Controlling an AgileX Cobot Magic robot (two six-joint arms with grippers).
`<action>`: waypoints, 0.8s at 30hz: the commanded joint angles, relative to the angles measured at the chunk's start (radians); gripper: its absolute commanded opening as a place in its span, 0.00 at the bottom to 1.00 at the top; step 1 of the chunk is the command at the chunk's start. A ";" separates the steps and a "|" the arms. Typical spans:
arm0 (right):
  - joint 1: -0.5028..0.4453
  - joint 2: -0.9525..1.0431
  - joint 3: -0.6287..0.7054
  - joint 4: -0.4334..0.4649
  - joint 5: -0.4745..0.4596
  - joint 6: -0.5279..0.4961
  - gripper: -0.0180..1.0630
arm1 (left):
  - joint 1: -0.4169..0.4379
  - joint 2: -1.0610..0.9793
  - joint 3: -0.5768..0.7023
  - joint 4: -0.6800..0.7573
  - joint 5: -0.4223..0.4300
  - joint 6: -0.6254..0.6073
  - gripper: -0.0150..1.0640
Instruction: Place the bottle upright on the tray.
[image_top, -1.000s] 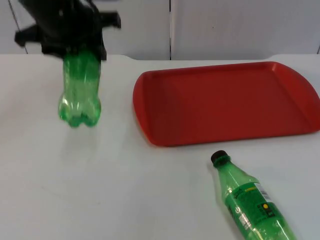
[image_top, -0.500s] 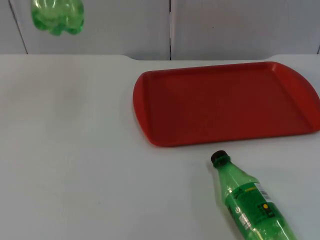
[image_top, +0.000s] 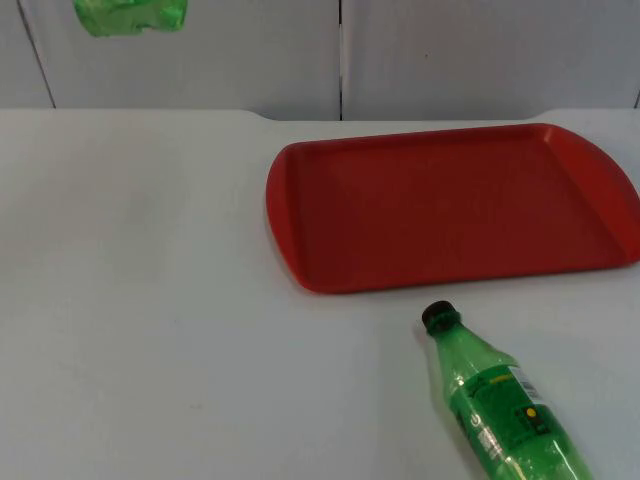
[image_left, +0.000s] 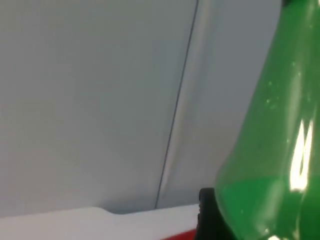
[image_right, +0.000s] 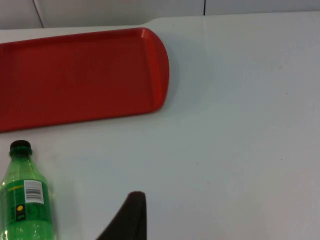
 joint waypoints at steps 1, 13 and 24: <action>-0.008 -0.003 0.007 0.003 -0.001 0.000 0.99 | -0.005 -0.035 0.082 0.014 -0.128 0.000 0.01; -0.008 -0.003 0.007 0.003 -0.001 0.000 0.99 | -0.005 -0.041 0.279 0.380 -0.509 -0.129 0.01; -0.008 -0.003 0.007 0.003 -0.001 0.000 0.99 | -0.003 0.074 0.279 0.552 -0.676 -0.170 0.01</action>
